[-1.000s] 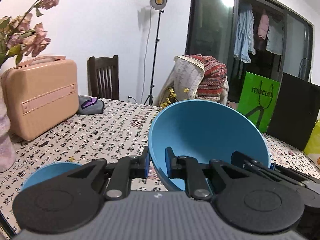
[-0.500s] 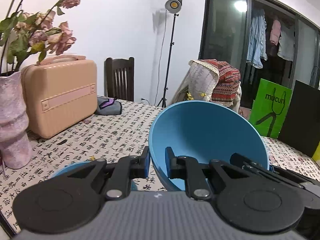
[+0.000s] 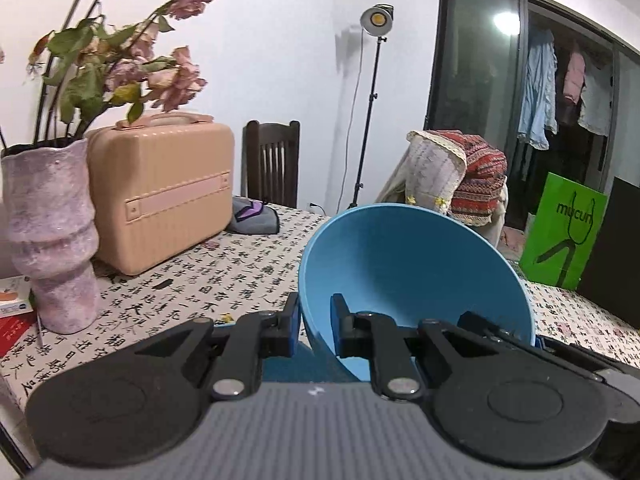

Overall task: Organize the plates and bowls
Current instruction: 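Carry the held blue bowl with both grippers toward the lilac vase and pink suitcase, then lower the held blue bowl with both grippers onto the stacked blue bowls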

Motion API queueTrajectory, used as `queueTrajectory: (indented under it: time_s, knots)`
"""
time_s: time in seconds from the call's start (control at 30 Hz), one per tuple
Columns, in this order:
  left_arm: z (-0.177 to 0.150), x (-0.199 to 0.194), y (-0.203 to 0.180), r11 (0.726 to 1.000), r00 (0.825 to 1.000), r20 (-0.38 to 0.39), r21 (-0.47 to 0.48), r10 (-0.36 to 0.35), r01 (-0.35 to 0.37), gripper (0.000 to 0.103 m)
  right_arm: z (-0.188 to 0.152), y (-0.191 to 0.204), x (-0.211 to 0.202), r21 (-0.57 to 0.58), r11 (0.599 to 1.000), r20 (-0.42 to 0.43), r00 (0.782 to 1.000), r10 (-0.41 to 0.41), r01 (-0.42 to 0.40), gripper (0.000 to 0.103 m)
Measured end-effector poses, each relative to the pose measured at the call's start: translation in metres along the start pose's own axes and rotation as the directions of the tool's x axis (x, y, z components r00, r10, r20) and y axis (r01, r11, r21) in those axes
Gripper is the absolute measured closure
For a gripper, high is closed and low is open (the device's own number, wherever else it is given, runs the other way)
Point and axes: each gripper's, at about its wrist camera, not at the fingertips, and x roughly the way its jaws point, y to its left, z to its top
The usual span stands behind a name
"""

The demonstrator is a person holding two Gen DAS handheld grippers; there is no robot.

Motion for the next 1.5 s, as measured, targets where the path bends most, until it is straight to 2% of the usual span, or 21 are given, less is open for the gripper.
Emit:
queueTrajectory:
  time_s: [0.87,1.5]
  knots:
    - [-0.009,-0.018,0.077,0.991,0.996,-0.01,-0.1,0.093,-0.093,0.088,-0.017,0.069,0.015,-0.065,0.99,-0.072,0.99,0.123,-0.128,0.082]
    - [-0.038,0.004,0.102,0.984,0.989,-0.096,-0.123,0.116,-0.127,0.088,-0.045,0.093,0.038,-0.16,0.98,-0.141,0.985,0.098,-0.12,0.082]
